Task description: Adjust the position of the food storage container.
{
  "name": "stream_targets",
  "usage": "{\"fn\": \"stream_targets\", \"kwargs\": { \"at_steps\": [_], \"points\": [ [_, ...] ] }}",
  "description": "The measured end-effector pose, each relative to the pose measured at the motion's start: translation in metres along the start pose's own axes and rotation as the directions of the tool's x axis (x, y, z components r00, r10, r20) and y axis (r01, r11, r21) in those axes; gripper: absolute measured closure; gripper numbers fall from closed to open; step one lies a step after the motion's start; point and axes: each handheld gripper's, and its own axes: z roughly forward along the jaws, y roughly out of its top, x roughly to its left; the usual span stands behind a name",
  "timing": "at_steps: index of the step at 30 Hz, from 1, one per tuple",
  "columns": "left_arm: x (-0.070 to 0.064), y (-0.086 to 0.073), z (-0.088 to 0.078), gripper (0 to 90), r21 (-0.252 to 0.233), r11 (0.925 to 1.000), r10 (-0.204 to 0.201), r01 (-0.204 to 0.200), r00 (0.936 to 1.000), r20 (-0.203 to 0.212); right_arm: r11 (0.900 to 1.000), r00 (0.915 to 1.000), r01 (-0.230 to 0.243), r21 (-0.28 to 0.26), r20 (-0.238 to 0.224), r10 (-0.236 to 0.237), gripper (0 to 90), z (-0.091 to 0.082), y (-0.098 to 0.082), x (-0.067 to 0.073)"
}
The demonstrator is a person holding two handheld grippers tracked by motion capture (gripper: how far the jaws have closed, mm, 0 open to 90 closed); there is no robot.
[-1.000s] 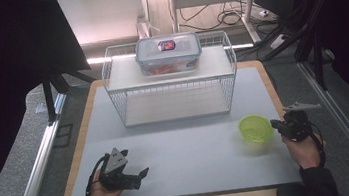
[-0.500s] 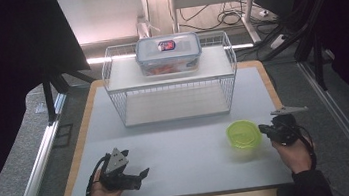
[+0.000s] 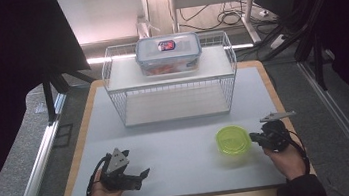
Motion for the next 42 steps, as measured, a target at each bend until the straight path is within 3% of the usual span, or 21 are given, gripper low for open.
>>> {"fn": "stream_targets", "kwargs": {
  "at_steps": [7, 17, 30, 42],
  "points": [
    [0.000, 0.000, 0.000, 5.4, 0.003, 1.0000, 0.003, -0.003, 1.0000, 0.002, 0.998, 0.9989, 0.006, 0.062, -0.047, -0.004, 90.0, 0.009, -0.005, 0.005],
    [-0.001, 0.000, 0.002, 5.4, 0.009, 0.9999, 0.007, -0.007, 1.0000, 0.002, 0.996, 0.9917, 0.020, 0.084, -0.128, -0.009, 90.0, 0.023, -0.003, 0.014],
    [-0.001, 0.001, 0.002, 5.4, 0.014, 0.9998, 0.012, -0.012, 0.9999, 0.000, 0.996, 0.9759, 0.060, 0.063, -0.214, -0.045, 90.0, 0.048, 0.012, 0.042],
    [-0.001, 0.001, 0.003, 5.4, 0.017, 0.9997, 0.014, -0.014, 0.9999, -0.001, 0.993, 0.9623, 0.102, 0.052, -0.258, -0.085, 90.0, 0.067, 0.025, 0.070]
  ]
}}
